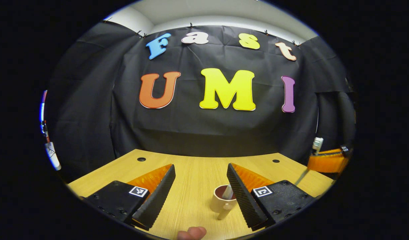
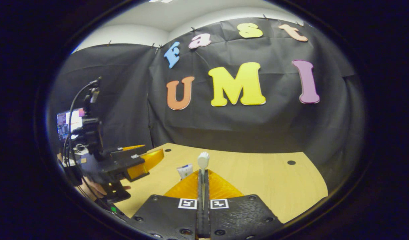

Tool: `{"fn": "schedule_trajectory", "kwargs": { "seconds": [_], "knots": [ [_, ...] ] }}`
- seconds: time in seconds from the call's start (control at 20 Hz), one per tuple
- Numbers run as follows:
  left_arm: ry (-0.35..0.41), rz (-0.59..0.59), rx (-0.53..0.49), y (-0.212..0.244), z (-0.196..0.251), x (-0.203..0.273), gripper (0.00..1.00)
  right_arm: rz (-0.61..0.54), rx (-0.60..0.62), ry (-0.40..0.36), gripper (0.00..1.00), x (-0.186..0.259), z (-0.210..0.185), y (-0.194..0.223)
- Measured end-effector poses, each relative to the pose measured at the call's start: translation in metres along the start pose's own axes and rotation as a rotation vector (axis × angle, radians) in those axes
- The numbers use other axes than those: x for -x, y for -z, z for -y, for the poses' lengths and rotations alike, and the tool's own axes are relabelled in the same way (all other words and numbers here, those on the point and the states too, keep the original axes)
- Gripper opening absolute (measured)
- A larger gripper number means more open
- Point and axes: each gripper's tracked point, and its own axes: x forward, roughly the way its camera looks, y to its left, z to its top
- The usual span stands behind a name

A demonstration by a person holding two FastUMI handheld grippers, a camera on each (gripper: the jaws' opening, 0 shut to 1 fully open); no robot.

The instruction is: Put the toothbrush and toothpaste on the desktop into the cup, then pick up the cup and place it on the coaster on the desktop.

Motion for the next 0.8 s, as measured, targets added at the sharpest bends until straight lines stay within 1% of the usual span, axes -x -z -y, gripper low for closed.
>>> {"fn": "schedule_trajectory", "kwargs": {
  "seconds": [0.15,0.25,0.3,0.35,0.45,0.5,0.6,0.8],
  "knots": [
    [-0.024,0.027,-0.013,0.0,-0.014,0.022,0.98,0.009,0.05,-0.005,0.0,-0.048,-0.01,-0.018],
    [-0.032,0.033,-0.009,0.006,-0.018,0.037,0.98,-0.011,0.079,-0.019,0.0,-0.078,-0.021,-0.013],
    [-0.035,0.034,0.003,0.011,-0.022,0.044,0.89,-0.017,0.096,-0.018,0.0,-0.089,-0.024,-0.011],
    [-0.033,0.035,0.017,0.015,-0.023,0.051,0.98,-0.024,0.103,-0.014,0.0,-0.098,-0.026,-0.008],
    [-0.039,0.032,0.027,0.022,-0.026,0.061,0.98,-0.037,0.095,-0.023,0.02,-0.11,-0.032,-0.001],
    [-0.046,0.03,0.025,0.025,-0.029,0.063,0.98,-0.039,0.091,-0.016,0.0,-0.114,-0.03,0.0],
    [-0.059,0.029,0.016,0.027,-0.035,0.066,0.98,-0.037,0.08,-0.001,0.0,-0.119,-0.026,0.0],
    [-0.068,0.015,0.04,0.033,-0.042,0.067,0.98,-0.03,0.067,0.012,0.0,-0.123,-0.021,-0.001]
  ]
}}
